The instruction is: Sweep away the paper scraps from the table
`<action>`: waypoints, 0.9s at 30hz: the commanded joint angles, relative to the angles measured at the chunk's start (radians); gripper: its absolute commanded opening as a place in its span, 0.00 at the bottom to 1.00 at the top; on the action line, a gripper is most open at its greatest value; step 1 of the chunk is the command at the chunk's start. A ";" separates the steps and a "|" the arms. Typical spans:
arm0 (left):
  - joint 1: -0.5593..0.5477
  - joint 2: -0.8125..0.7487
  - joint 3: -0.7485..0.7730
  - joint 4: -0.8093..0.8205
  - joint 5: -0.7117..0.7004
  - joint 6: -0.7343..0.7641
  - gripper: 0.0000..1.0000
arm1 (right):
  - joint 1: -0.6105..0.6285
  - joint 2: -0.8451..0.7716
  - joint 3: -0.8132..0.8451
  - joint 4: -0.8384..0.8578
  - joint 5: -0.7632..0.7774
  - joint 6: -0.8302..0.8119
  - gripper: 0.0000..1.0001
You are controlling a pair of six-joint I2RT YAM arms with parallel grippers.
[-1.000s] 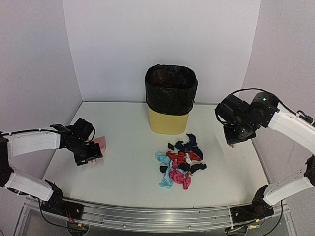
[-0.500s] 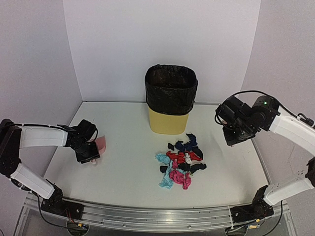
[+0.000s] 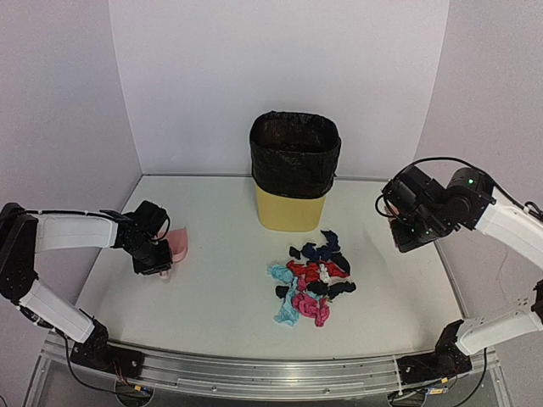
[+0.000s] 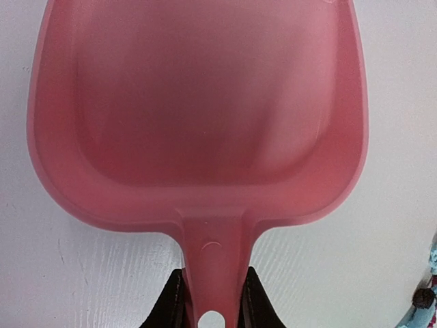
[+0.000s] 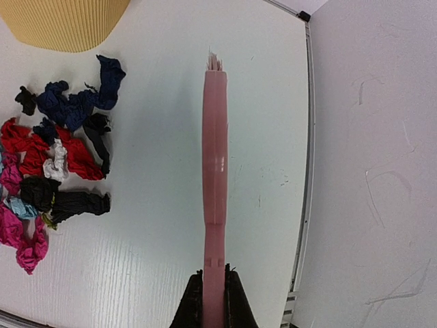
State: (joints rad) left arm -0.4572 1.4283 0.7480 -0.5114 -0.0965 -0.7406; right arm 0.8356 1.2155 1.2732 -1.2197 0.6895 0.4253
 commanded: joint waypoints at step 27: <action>-0.752 0.222 0.463 -0.526 0.134 0.497 0.00 | -0.085 0.424 0.126 0.117 -0.152 -0.601 0.00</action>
State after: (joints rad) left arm -1.1535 1.6190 1.1251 -0.9436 0.0681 -0.3252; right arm 0.7541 1.6638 1.3632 -1.0446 0.5821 -0.2944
